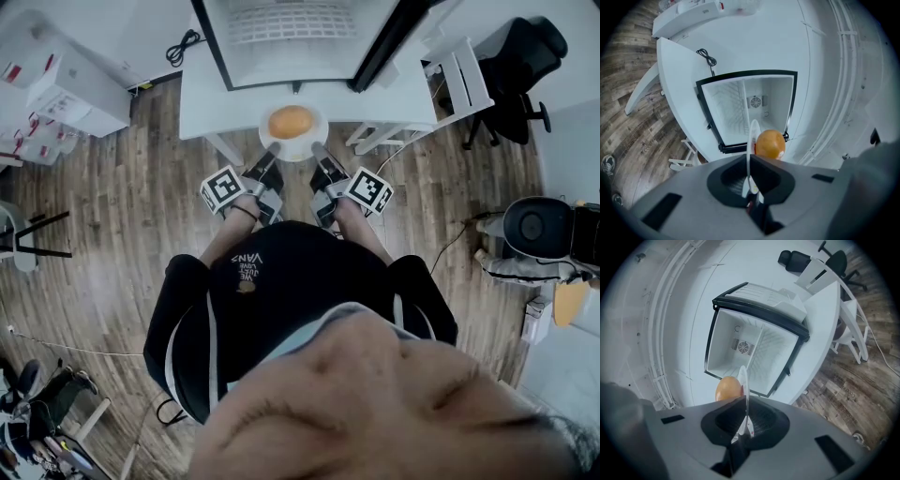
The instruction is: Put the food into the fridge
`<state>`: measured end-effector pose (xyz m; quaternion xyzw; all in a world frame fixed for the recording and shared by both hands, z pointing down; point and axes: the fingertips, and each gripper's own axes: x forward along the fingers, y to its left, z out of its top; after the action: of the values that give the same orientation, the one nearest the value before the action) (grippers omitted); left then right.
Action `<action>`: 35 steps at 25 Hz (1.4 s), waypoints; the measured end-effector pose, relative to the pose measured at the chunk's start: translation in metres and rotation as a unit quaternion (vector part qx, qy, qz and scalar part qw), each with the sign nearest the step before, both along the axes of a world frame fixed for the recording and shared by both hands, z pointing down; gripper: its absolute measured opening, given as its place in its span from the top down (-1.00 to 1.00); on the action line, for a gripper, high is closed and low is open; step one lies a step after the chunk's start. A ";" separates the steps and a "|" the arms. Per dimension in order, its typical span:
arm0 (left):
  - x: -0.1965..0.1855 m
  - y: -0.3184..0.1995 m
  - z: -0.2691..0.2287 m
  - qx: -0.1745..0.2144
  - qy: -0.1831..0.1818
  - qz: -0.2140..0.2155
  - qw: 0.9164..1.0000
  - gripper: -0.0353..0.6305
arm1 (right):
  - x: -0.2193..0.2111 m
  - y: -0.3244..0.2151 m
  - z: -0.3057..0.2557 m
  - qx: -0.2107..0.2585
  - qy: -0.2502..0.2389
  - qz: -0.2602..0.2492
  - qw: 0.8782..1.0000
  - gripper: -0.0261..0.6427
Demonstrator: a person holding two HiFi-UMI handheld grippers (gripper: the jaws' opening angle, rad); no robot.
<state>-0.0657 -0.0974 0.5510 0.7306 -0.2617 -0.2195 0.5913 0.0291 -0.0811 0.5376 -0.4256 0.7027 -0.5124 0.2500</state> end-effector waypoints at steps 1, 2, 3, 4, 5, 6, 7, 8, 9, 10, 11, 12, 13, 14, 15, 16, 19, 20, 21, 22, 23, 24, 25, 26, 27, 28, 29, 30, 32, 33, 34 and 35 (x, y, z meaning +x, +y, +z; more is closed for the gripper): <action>0.000 -0.002 0.000 0.002 0.001 0.003 1.000 0.81 | -0.001 -0.001 0.001 0.000 0.000 0.002 1.000 0.85; -0.001 -0.004 0.000 0.002 0.001 0.005 1.000 0.81 | -0.001 -0.003 0.001 0.000 0.000 0.005 1.000 0.85; -0.002 -0.007 0.001 0.001 0.000 0.008 1.000 0.81 | -0.001 -0.005 0.001 -0.002 0.001 0.009 1.000 0.85; -0.003 -0.011 0.001 -0.001 -0.002 0.009 1.000 0.81 | -0.002 -0.008 0.002 -0.005 0.004 0.013 1.000 0.85; -0.005 -0.015 0.001 -0.003 -0.004 0.011 1.000 0.81 | -0.003 -0.012 0.002 -0.007 0.004 0.017 1.000 0.85; -0.007 -0.018 0.001 -0.003 -0.005 0.013 1.000 0.81 | -0.005 -0.015 0.001 -0.005 0.002 0.020 1.000 0.85; -0.008 -0.021 0.002 -0.002 -0.005 0.015 1.000 0.81 | -0.006 -0.017 0.001 0.000 -0.002 0.023 1.000 0.85; -0.008 -0.022 0.002 0.000 -0.006 0.018 1.000 0.81 | -0.007 -0.018 0.001 0.003 -0.004 0.025 1.000 0.85; -0.008 -0.023 0.003 0.001 -0.006 0.020 1.000 0.81 | -0.007 -0.019 0.002 0.004 -0.006 0.028 1.000 0.85; -0.009 -0.025 0.003 0.002 -0.006 0.023 1.000 0.81 | -0.009 -0.021 0.003 0.005 -0.007 0.031 0.999 0.85; -0.012 -0.029 0.002 0.003 -0.006 0.027 1.000 0.81 | -0.011 -0.024 0.003 0.005 -0.008 0.034 0.999 0.85; -0.014 -0.033 0.002 0.004 -0.005 0.030 1.000 0.81 | -0.014 -0.027 0.003 0.005 -0.009 0.036 0.999 0.85; -0.016 -0.036 0.002 0.005 -0.004 0.032 0.999 0.81 | -0.015 -0.030 0.003 0.005 -0.010 0.039 0.999 0.85; -0.016 -0.037 0.002 0.004 -0.004 0.034 0.999 0.81 | -0.015 -0.030 0.003 0.006 -0.010 0.040 0.999 0.85; -0.015 -0.036 0.003 0.003 -0.004 0.034 0.999 0.81 | -0.015 -0.029 0.004 0.006 -0.010 0.041 0.999 0.85; -0.014 -0.035 0.004 0.002 -0.003 0.035 0.999 0.81 | -0.014 -0.029 0.005 0.005 -0.010 0.043 0.999 0.85; -0.018 -0.041 0.004 -0.001 0.001 0.036 0.999 0.81 | -0.017 -0.033 0.007 -0.005 -0.002 0.048 0.999 0.85; -0.020 -0.043 0.005 -0.002 0.002 0.036 0.999 0.81 | -0.017 -0.034 0.007 -0.008 0.001 0.048 0.999 0.85; -0.020 -0.043 0.005 -0.003 0.004 0.036 0.999 0.81 | -0.018 -0.035 0.006 -0.006 0.000 0.047 0.999 0.85; -0.019 -0.043 0.006 -0.004 0.005 0.035 0.999 0.81 | -0.018 -0.036 0.005 -0.002 -0.003 0.045 0.999 0.85; -0.018 -0.044 0.006 -0.005 0.007 0.034 0.999 0.81 | -0.018 -0.037 0.005 0.000 -0.005 0.044 0.999 0.85; -0.016 -0.045 0.005 -0.004 0.009 0.035 0.999 0.81 | -0.017 -0.038 0.004 0.000 -0.005 0.044 0.999 0.85; -0.015 -0.046 0.004 -0.003 0.013 0.035 0.999 0.81 | -0.015 -0.039 0.004 0.000 -0.005 0.044 0.999 0.85; -0.014 -0.047 0.003 -0.003 0.016 0.035 0.999 0.81 | -0.015 -0.040 0.004 0.001 -0.004 0.044 0.999 0.85; -0.013 -0.049 0.002 -0.003 0.018 0.034 0.999 0.81 | -0.014 -0.043 0.003 0.001 -0.004 0.043 0.999 0.85; -0.012 -0.050 0.002 -0.003 0.018 0.032 0.999 0.81 | -0.013 -0.045 0.003 0.001 -0.003 0.041 0.999 0.85; -0.012 -0.052 0.002 -0.003 0.016 0.030 0.999 0.81 | -0.013 -0.047 0.003 0.000 -0.003 0.038 0.999 0.85; -0.012 -0.055 0.002 -0.003 0.014 0.027 1.000 0.81 | -0.012 -0.049 0.003 0.000 -0.003 0.036 0.999 0.85; -0.009 -0.060 0.001 -0.004 0.018 0.024 1.000 0.81 | -0.010 -0.055 0.002 -0.001 -0.003 0.033 0.999 0.85; -0.008 -0.062 0.000 -0.005 0.019 0.023 1.000 0.81 | -0.009 -0.058 0.001 0.000 -0.003 0.031 1.000 0.85; -0.008 -0.064 0.000 -0.007 0.018 0.021 1.000 0.81 | -0.008 -0.061 0.000 0.001 -0.003 0.029 1.000 0.85; -0.007 -0.067 0.000 -0.007 0.016 0.019 1.000 0.81 | -0.007 -0.065 -0.001 0.002 -0.003 0.027 1.000 0.85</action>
<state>-0.0729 -0.1649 0.5511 0.7276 -0.2399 -0.2186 0.6044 0.0219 -0.1457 0.5370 -0.4424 0.6911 -0.5054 0.2668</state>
